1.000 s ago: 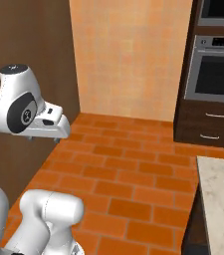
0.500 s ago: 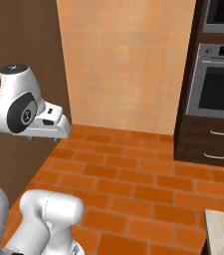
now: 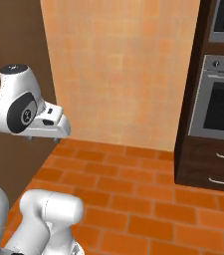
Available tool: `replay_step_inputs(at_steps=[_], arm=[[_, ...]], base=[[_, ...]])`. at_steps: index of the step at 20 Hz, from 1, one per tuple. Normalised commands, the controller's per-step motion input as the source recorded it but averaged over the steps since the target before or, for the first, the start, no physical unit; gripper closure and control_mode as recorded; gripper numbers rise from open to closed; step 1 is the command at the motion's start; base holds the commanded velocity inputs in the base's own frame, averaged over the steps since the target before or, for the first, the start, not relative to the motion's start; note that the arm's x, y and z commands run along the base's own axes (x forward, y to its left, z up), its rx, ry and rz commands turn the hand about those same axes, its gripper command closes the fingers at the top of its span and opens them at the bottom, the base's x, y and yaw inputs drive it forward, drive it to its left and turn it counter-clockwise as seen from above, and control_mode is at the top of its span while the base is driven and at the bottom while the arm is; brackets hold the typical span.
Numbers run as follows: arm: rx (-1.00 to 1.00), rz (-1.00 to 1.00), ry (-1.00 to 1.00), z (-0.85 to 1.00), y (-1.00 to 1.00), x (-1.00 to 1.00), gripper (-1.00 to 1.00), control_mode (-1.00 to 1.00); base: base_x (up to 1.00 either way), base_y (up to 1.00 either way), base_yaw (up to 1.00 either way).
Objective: Navigate to the microwave.
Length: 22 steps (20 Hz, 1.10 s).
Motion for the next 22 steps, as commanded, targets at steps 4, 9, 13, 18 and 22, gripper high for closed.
replay_step_inputs(at_steps=[4, 9, 13, 18, 22], arm=[[0.00, 0.00, 0.00, 0.00, 0.00, 0.00, -1.00, 1.00], [0.00, 0.00, 0.00, 0.00, 0.00, 0.00, -1.00, 1.00], [0.00, 0.00, 0.00, 0.00, 0.00, 0.00, -1.00, 1.00], [0.00, 0.00, 0.00, 0.00, 0.00, 0.00, -1.00, 1.00], [0.00, 0.00, 0.00, 0.00, 0.00, 0.00, -1.00, 1.00]], base=[[1.00, 0.10, 0.00], [0.76, -0.18, 0.01], [0.37, -1.00, -0.05], [0.43, -1.00, 0.00], [0.37, -1.00, 0.00]])
